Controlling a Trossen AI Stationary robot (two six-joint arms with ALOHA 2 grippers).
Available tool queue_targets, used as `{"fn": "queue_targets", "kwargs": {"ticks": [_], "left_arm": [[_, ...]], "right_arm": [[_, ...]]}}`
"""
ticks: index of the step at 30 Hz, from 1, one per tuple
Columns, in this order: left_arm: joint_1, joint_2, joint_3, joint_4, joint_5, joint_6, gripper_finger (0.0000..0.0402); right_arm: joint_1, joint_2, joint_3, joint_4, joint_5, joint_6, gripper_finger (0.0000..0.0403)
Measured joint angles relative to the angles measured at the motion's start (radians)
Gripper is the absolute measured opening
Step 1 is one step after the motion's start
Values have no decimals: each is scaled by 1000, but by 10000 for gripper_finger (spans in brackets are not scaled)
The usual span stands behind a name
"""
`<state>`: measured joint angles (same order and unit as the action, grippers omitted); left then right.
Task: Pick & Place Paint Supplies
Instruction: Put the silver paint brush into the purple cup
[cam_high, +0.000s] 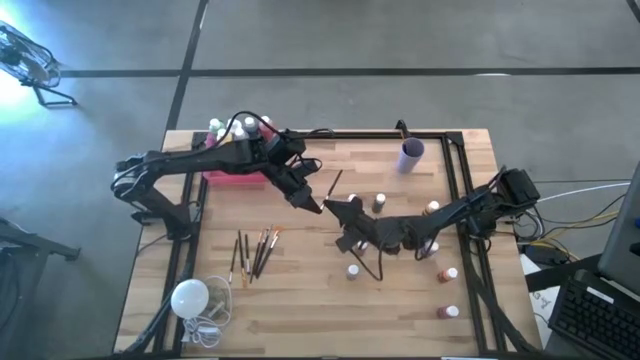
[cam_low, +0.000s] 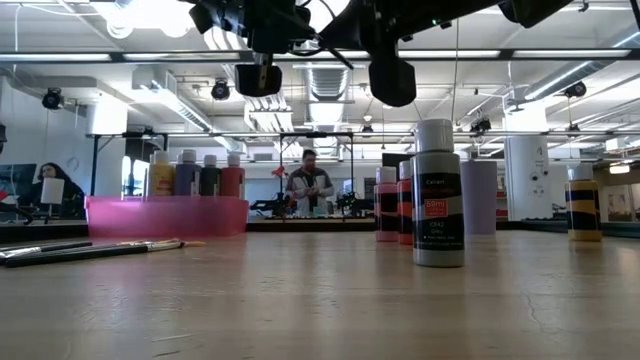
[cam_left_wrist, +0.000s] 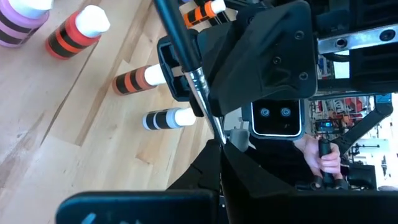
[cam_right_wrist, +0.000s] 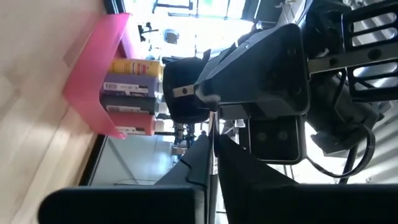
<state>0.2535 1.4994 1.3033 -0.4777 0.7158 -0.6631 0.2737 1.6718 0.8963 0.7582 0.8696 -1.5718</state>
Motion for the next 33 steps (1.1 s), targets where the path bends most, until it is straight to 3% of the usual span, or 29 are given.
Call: {"fn": "queue_targets", "kwargs": {"ticks": [11,22,25,29,33], "left_arm": [[-2,0,0,0,-34,125,13],[0,-8,0,-36,-46,287,149],[14,-14,0,-76,-49,325,169],[34,-17,0,-174,-176,385,172],[37,-19,0,-233,-378,444,170]], "right_arm": [[-3,0,-1,0,12,8,12],[-18,-10,-1,3,147,44,11],[-45,-43,-10,-13,186,93,10],[-104,-153,-32,-179,145,253,9],[-215,-338,-33,-538,-46,591,9]]}}
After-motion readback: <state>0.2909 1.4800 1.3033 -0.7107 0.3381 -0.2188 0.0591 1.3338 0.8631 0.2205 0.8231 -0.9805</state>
